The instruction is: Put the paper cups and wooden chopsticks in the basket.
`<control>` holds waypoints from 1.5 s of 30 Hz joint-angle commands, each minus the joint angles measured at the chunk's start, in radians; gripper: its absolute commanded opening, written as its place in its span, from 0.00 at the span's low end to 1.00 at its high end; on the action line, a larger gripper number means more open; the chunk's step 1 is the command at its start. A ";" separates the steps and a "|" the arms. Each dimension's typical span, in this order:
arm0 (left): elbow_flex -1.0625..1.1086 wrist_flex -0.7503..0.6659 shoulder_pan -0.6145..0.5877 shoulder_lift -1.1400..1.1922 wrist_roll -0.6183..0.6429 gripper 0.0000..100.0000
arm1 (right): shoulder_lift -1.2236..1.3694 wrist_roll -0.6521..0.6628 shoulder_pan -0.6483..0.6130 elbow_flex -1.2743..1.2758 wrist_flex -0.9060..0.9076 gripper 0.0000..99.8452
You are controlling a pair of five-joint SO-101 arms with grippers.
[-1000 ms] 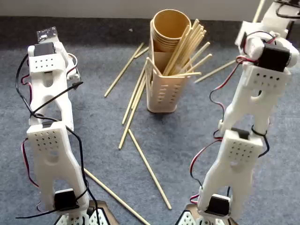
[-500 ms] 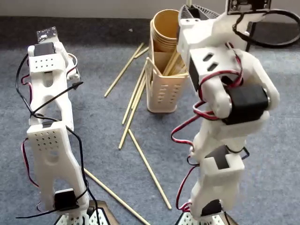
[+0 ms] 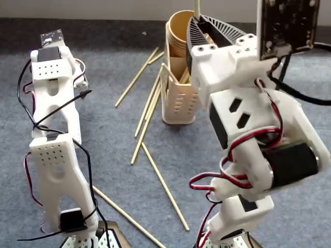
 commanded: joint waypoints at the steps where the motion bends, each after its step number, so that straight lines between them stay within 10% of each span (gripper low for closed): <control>1: -0.015 -0.005 0.016 -0.016 0.006 0.11 | -0.104 0.011 -0.012 -0.110 0.019 0.01; 8: -0.015 -0.011 0.019 -0.016 0.006 0.11 | -0.371 0.015 0.012 -0.039 0.021 0.01; 17: -0.013 -0.009 0.028 -0.015 0.006 0.11 | -0.855 0.046 0.113 1.159 -0.036 0.01; 28: -0.013 -0.009 0.028 -0.012 0.005 0.11 | -1.483 0.051 0.084 2.818 -1.669 0.01; 45: -0.013 -0.011 0.028 -0.010 0.003 0.11 | -0.779 0.046 0.064 2.381 -1.799 0.01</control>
